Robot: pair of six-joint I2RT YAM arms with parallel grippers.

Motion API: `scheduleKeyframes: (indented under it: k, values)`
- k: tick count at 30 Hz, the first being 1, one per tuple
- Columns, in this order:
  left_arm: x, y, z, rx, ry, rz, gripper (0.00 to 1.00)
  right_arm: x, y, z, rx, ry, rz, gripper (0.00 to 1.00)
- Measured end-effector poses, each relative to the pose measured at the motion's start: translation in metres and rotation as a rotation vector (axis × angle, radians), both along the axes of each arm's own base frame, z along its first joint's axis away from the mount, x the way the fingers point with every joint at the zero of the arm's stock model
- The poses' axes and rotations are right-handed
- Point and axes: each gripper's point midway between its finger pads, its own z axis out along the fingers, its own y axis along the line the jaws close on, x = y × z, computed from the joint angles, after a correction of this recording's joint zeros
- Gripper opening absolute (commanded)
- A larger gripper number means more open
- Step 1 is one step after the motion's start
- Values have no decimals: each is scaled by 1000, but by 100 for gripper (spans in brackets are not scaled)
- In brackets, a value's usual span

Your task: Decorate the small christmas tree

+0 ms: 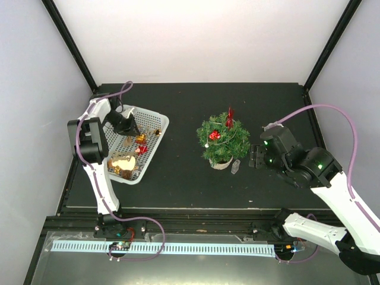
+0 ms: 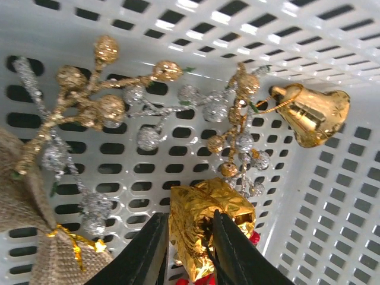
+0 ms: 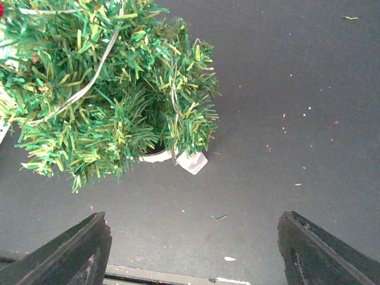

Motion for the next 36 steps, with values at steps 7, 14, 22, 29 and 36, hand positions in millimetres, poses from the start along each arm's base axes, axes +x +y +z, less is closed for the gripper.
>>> scheduleKeyframes:
  k: [7, 14, 22, 29, 36]
  values:
    - [-4, -7, 7, -11, -9, -13, 24, -1, 1, -4, -3, 11, 4, 78]
    - [-3, -7, 16, -8, -31, -13, 25, -3, -1, -5, 2, 7, 4, 78]
    - [-4, -8, 18, -2, -40, -26, 26, -3, -1, -6, 4, 6, 4, 78]
    - [-6, -6, 12, 33, -38, -45, 28, -2, 0, -5, 8, 3, 5, 78]
    - [-3, -4, 11, 51, -52, -50, 31, -2, 1, -5, 10, 6, 8, 78]
